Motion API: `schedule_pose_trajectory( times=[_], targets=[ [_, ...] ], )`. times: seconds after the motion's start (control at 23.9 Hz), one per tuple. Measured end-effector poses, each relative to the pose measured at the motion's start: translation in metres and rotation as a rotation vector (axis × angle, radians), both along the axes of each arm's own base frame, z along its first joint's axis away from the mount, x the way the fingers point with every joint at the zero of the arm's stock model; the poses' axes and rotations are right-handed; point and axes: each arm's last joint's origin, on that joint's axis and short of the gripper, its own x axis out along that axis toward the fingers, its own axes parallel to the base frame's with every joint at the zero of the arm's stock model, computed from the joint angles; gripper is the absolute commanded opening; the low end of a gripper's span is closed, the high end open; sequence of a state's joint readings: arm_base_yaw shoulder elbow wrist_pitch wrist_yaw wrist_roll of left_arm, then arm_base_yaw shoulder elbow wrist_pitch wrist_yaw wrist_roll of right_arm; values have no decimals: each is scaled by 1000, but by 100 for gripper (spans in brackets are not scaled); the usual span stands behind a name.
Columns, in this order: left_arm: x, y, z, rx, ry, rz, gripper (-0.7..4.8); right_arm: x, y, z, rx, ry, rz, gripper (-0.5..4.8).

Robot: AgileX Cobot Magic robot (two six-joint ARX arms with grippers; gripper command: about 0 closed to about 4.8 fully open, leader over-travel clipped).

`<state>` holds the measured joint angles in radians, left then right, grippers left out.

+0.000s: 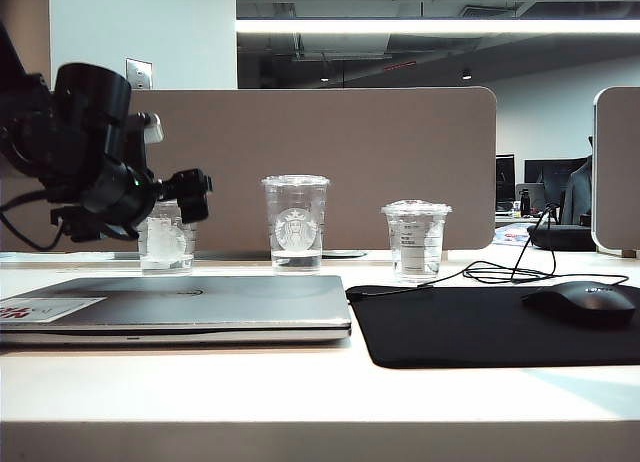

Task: Pick up the coffee cup on the left and place it on the left side of the laptop.

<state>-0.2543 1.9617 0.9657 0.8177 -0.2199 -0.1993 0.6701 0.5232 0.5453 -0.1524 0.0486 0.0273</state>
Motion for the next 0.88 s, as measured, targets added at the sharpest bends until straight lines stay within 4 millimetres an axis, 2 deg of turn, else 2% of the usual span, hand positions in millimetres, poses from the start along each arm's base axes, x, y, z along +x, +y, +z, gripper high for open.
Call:
schedule_pose_trajectory(
  times=[0.34,0.5,0.88],
  targets=[
    [29,-7,-21,2,-9,2,479,0,0,0,-1,1,2,-4],
    [35,-8,-27,20,-3,35,479,0,0,0,-2,3,4,-4],
    [42,17,-31,29,-7,81,479,0,0,0,-2,3,4,-4]
  ],
)
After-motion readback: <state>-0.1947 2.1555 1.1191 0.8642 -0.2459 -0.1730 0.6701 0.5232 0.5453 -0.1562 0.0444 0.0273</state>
